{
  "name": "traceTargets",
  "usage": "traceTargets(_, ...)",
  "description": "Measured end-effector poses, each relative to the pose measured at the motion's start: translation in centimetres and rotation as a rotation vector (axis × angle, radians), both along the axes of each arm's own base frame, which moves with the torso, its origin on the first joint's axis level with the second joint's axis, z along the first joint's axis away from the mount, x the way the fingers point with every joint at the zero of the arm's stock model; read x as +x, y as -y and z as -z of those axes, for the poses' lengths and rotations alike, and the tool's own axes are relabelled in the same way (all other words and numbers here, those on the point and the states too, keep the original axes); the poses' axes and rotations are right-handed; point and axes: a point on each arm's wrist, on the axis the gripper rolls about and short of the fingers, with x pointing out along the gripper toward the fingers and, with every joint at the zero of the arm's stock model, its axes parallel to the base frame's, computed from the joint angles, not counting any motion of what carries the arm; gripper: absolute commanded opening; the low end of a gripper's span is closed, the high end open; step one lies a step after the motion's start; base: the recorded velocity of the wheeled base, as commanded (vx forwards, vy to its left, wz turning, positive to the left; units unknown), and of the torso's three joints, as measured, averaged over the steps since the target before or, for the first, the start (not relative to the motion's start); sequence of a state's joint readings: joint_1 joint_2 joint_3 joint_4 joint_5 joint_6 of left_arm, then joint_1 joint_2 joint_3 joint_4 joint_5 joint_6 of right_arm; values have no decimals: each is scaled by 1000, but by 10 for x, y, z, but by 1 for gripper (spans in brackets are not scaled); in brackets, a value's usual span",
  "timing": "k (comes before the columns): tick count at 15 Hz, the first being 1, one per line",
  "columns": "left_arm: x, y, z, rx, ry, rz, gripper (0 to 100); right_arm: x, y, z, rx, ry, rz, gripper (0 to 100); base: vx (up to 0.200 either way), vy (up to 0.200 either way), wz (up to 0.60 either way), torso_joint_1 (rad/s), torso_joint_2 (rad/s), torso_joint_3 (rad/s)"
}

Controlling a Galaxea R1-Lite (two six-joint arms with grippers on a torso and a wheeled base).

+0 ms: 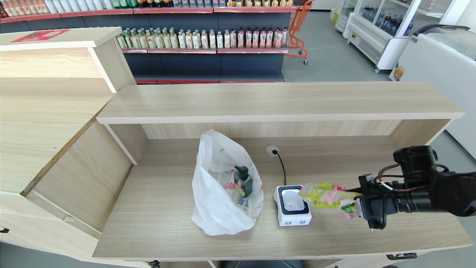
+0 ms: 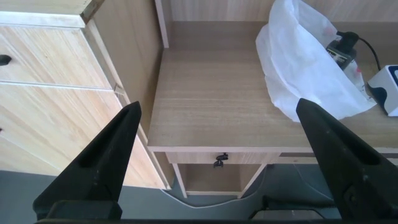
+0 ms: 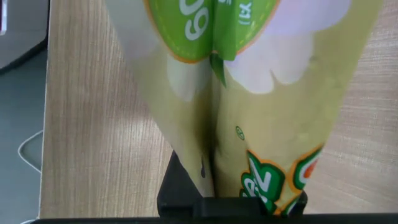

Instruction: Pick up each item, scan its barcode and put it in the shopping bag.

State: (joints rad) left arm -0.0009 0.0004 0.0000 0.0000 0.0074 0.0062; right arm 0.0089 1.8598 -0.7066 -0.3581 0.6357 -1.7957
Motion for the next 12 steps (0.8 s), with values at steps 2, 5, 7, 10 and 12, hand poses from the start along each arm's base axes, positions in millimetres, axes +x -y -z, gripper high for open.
traceTargets(2,0,0,0,0,0,0,100,5,1,6,-30,16,-29,0,0,0,0,0,0,0)
traceTargets(5,0,0,0,0,0,0,100,12,1,15,-57,29,-64,0,0,0,0,0,0,0)
traceTargets(7,0,0,0,0,0,0,100,19,0,15,-66,71,-87,0,0,0,0,0,0,0)
traceTargets(10,0,0,0,0,0,1,100,29,-3,19,-46,107,-123,0,0,0,0,0,0,0)
traceTargets(12,0,0,0,0,0,1,100,30,-7,24,-34,94,-142,0,0,0,0,0,0,0)
